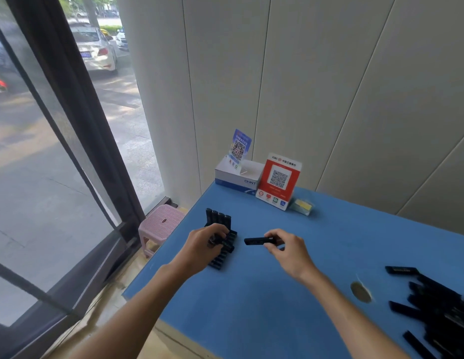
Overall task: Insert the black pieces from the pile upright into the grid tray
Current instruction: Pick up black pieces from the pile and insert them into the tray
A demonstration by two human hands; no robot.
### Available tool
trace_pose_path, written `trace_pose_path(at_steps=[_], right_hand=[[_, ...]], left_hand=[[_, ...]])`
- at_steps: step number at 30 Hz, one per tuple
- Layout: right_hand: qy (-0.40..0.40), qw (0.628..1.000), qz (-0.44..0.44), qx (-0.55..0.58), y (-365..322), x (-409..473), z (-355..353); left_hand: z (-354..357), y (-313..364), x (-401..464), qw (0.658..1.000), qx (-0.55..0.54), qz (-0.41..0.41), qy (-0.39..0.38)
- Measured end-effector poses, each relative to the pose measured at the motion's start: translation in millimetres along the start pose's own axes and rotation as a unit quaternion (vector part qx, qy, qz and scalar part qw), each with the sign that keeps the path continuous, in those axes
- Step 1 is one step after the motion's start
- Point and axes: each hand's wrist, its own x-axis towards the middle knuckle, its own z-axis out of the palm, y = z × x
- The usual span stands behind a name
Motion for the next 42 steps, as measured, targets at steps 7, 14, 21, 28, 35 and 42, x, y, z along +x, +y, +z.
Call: trace_pose_path(at_steps=[7,14,21,28,35,42], right_hand=[[0.02,1.0,0.012,0.01,11,57,12],[0.024,0.999,0.044,0.01,16,82,32],[0.047,0.995,0.089,-0.013,5,91,59],[0.06,0.988,0.128,-0.063,-9,94,89],[0.073,0.978,0.134,-0.141,-24,96,103],[0.074,0.974,0.137,-0.167,-31,94,101]], left_hand=[[-4,-23,58,1.0,0.001,0.02,-0.012],[-9,-44,91,0.998,-0.016,0.039,-0.052],[-16,-64,120,0.986,-0.051,0.097,-0.129],[-30,-91,135,0.972,-0.077,0.139,-0.171],[-44,-119,133,0.965,-0.08,0.177,-0.179],[-47,-134,127,0.969,-0.079,0.168,-0.165]])
